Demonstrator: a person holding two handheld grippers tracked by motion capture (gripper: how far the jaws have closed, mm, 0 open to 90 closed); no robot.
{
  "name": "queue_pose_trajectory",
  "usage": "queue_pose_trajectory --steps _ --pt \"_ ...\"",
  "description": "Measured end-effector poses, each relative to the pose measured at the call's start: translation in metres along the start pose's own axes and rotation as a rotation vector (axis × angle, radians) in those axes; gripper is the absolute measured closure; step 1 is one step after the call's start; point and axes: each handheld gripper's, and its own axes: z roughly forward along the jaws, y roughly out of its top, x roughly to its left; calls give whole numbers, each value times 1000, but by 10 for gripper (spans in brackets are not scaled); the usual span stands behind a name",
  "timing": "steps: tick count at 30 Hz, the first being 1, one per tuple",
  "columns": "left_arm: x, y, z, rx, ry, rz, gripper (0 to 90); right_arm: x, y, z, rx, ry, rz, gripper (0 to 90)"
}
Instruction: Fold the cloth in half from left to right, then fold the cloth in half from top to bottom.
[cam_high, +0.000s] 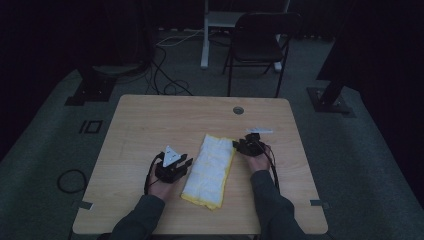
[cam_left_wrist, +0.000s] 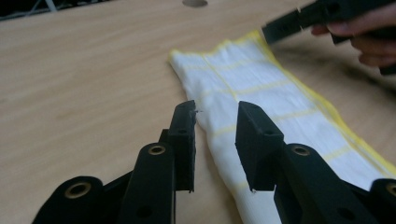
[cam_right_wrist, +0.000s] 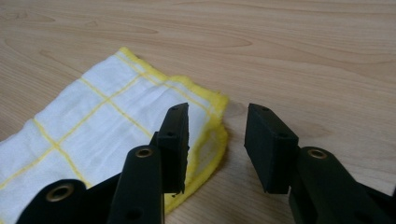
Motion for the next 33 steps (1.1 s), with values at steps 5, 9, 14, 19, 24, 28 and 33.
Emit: queue_pose_trajectory --steps 5,9,14,19,24,28,33 --pt "8 9 13 -6 -10 -11 655 0 0 0 1 8 -1 594" --pt "10 14 25 -3 -9 -6 641 0 1 0 2 10 -2 591" --pt "11 17 39 5 -5 -1 622 0 0 0 4 13 -6 589" --pt "15 19 54 -3 16 -28 612 1 1 -1 2 19 -7 583" --pt "20 26 68 7 23 -48 601 1 1 -1 -3 24 -7 571" --pt "24 32 77 12 33 -63 589 0 1 -1 -1 27 1 563" --pt "26 36 91 43 36 -82 585 0 1 0 -3 31 15 556"
